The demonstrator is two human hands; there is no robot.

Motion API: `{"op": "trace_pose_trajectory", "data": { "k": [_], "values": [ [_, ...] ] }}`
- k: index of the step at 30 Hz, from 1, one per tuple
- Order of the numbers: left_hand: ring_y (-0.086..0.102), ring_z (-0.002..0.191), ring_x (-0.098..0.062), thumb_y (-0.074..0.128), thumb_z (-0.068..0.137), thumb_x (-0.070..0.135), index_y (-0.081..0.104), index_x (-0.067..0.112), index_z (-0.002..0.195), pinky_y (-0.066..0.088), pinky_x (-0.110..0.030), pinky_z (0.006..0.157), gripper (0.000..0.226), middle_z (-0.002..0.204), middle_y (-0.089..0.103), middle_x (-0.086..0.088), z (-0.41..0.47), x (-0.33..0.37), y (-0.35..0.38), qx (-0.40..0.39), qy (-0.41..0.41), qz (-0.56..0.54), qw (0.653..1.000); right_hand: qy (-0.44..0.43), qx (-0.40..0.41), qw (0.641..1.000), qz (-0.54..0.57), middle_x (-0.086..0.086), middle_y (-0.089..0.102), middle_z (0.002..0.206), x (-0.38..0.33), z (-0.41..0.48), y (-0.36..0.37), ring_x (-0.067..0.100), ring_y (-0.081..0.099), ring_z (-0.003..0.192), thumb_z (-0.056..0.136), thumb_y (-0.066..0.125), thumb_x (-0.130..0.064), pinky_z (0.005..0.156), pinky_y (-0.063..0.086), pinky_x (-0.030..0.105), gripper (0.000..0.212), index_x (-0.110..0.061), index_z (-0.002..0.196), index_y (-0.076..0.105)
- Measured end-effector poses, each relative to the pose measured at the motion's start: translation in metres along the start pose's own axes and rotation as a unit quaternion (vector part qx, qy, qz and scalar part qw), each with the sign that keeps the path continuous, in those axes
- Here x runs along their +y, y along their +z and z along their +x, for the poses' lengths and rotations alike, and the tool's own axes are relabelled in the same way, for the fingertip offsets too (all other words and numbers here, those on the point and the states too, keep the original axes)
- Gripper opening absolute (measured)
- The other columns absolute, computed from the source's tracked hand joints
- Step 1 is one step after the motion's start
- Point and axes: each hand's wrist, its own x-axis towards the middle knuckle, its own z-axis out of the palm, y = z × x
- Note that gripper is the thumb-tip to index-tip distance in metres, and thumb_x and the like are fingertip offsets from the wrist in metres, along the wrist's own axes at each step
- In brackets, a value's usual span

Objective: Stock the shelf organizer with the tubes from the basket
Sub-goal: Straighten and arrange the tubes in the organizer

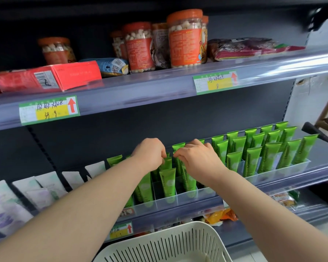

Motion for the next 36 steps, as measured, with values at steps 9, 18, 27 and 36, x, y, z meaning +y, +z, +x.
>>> {"op": "trace_pose_trajectory", "data": {
  "k": [9, 18, 27, 36],
  "values": [
    [0.064, 0.089, -0.018, 0.067, 0.087, 0.018, 0.076, 0.021, 0.084, 0.050, -0.030, 0.071, 0.010, 0.094, 0.071, 0.007, 0.010, -0.013, -0.015, 0.074, -0.046, -0.064, 0.994, 0.001, -0.008, 1.000, 0.017, -0.009, 0.063, 0.118, -0.001, 0.005, 0.003, 0.018, 0.042, 0.118, 0.100, 0.040, -0.026, 0.085, 0.037, 0.037, 0.029, -0.030, 0.121, 0.060],
    [0.064, 0.098, -0.021, 0.066, 0.086, 0.009, 0.073, 0.029, 0.086, 0.052, -0.031, 0.076, 0.022, 0.106, 0.069, 0.004, 0.036, -0.025, -0.004, 0.038, -0.078, -0.012, 0.996, -0.001, -0.012, 0.999, 0.032, -0.007, 0.061, 0.121, 0.003, 0.013, 0.008, 0.019, 0.045, 0.116, 0.100, 0.039, -0.029, 0.087, 0.038, 0.038, 0.029, -0.029, 0.121, 0.059],
    [0.064, 0.091, -0.022, 0.062, 0.087, 0.011, 0.070, 0.033, 0.084, 0.047, -0.028, 0.068, 0.024, 0.100, 0.069, 0.005, 0.053, -0.010, 0.008, 0.083, -0.034, 0.043, 0.995, 0.013, -0.017, 0.999, 0.042, -0.007, 0.060, 0.119, 0.014, 0.016, 0.015, 0.019, 0.045, 0.118, 0.101, 0.038, -0.029, 0.086, 0.037, 0.037, 0.030, -0.030, 0.122, 0.059],
    [0.065, 0.092, -0.019, 0.066, 0.086, 0.013, 0.072, 0.034, 0.084, 0.048, -0.028, 0.069, 0.022, 0.098, 0.071, 0.009, 0.051, -0.010, 0.008, 0.071, -0.042, 0.044, 0.996, 0.014, -0.015, 0.999, 0.038, -0.007, 0.059, 0.119, 0.012, 0.016, 0.015, 0.019, 0.045, 0.117, 0.100, 0.039, -0.026, 0.086, 0.036, 0.037, 0.030, -0.030, 0.122, 0.059]
  ]
}}
